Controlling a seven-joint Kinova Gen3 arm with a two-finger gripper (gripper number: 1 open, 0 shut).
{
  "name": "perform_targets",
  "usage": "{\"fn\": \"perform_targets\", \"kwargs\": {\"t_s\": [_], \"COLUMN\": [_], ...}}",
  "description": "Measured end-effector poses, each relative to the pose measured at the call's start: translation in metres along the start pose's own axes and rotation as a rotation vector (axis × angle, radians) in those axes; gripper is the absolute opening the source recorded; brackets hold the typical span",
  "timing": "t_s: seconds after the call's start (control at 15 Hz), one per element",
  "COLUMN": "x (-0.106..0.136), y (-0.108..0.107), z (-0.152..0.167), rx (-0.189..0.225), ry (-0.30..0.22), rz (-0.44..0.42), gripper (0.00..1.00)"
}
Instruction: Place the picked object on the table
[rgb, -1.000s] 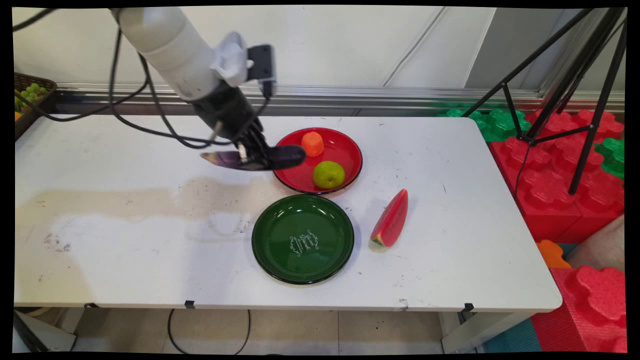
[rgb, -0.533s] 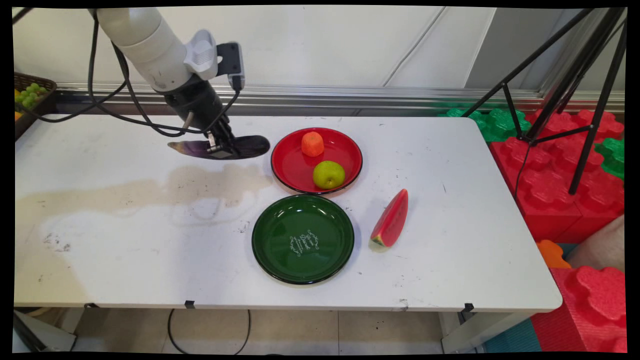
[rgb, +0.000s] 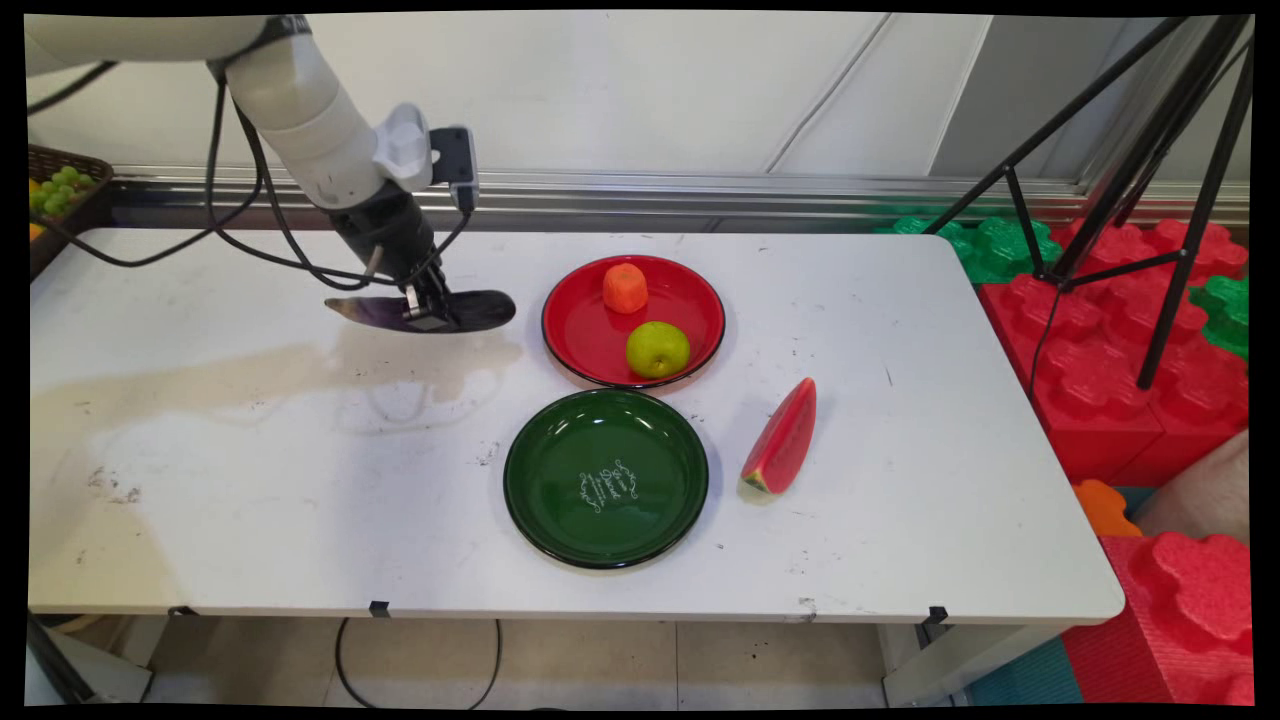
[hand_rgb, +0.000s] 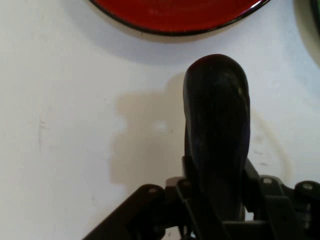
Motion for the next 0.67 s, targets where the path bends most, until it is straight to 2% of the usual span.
{"fn": "perform_targets", "kwargs": {"t_s": [0.33,0.67], "x": [-0.01,-0.018], "y": [-0.013,-0.02], "z": [0.032,0.062], "rx": [-0.016,-0.039], "ry": [-0.022,-0.022], "rz": [-0.007,-0.013], "gripper": [0.0,0.0]}}
